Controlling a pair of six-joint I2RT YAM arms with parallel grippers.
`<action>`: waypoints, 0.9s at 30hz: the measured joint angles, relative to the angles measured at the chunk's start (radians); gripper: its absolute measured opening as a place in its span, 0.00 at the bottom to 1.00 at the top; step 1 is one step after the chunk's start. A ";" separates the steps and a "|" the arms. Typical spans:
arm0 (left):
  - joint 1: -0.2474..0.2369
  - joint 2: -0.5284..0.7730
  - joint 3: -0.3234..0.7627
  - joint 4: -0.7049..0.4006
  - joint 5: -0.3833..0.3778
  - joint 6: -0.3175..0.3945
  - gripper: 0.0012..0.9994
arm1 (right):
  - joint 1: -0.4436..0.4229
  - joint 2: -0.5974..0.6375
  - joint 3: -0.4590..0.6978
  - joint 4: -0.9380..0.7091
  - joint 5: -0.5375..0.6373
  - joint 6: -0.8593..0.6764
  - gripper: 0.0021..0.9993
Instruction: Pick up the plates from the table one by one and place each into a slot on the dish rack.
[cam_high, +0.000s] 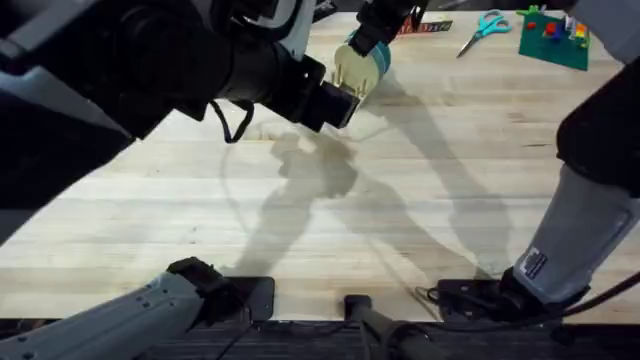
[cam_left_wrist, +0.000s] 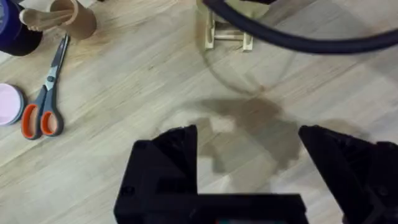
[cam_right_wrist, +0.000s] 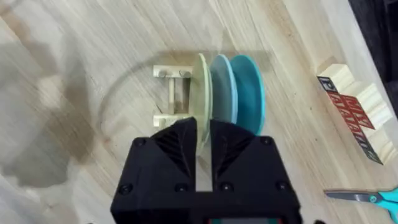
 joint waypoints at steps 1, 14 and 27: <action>0.000 0.000 0.000 0.000 0.000 0.000 0.99 | 0.000 0.000 0.000 0.000 0.000 0.000 0.15; 0.000 0.000 0.000 0.000 0.000 0.000 0.99 | 0.000 -0.115 0.000 -0.086 0.027 0.037 0.22; 0.000 -0.029 0.001 0.001 0.000 0.011 0.99 | 0.000 -0.351 0.008 -0.397 0.048 0.156 0.99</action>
